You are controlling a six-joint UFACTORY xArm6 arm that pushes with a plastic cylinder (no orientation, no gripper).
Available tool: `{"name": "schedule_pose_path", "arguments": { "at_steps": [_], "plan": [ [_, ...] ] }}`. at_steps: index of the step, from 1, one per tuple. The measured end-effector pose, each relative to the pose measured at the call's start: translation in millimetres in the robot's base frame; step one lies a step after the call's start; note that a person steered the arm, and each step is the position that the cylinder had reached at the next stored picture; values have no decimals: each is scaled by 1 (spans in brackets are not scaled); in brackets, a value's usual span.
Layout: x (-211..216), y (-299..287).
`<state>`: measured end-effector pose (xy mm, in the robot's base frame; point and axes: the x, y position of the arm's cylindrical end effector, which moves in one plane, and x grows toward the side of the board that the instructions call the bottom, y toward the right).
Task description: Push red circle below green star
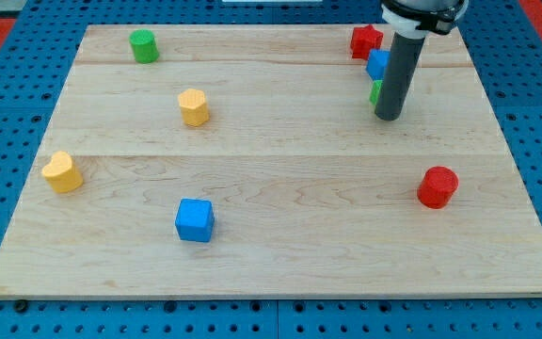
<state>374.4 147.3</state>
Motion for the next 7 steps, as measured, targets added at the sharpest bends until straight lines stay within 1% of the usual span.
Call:
{"name": "schedule_pose_path", "arguments": {
  "at_steps": [1,2,3,4,5,6,7],
  "plan": [
    [24,7],
    [60,52],
    [71,101],
    [139,106],
    [162,62],
    [148,10],
    [131,4]
  ]
}}
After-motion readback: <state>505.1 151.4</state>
